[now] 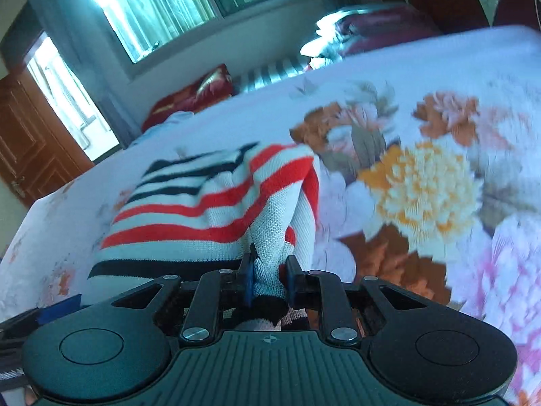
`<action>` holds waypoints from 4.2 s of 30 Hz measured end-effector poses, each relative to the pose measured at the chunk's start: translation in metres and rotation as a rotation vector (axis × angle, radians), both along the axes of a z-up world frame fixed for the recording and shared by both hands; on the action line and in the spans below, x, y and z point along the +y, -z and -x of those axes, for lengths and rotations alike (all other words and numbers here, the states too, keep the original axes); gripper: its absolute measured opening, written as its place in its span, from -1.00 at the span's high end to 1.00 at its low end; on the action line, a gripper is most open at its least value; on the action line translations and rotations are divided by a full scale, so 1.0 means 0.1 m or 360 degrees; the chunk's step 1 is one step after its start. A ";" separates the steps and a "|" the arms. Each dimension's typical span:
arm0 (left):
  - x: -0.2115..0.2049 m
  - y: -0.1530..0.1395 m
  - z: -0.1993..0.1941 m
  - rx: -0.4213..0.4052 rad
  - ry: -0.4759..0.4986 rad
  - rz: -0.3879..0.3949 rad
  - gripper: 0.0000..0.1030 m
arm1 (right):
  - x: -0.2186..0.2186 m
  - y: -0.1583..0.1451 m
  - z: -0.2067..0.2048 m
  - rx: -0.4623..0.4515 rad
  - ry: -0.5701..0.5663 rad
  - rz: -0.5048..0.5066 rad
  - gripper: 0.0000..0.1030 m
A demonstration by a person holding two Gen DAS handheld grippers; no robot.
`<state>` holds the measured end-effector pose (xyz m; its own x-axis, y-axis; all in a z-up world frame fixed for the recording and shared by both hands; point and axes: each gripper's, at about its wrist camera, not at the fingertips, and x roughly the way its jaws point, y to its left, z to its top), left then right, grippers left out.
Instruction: Fold small clothes
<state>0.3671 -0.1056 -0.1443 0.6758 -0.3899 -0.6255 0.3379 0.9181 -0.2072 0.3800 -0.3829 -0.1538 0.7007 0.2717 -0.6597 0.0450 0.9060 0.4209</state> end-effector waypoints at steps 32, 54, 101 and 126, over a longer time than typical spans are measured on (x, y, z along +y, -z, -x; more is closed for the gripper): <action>0.34 -0.04 0.01 0.0110 0.0075 0.0119 -0.09 | -0.25 -0.28 0.83 0.0029 0.0107 -0.0194 0.59; 0.16 -0.04 -0.76 0.0126 -0.0041 0.0081 -0.14 | -0.14 -0.25 0.21 -0.0057 0.0068 -0.0030 0.57; 0.06 0.17 -1.50 0.0208 -0.0340 -0.0054 -0.38 | 0.00 -0.12 -0.91 -0.0035 0.0169 0.0237 0.53; 0.08 -0.15 -0.57 0.0088 -0.0181 -0.0106 -0.38 | 0.18 -0.32 0.02 -0.0124 -0.0061 0.0239 0.53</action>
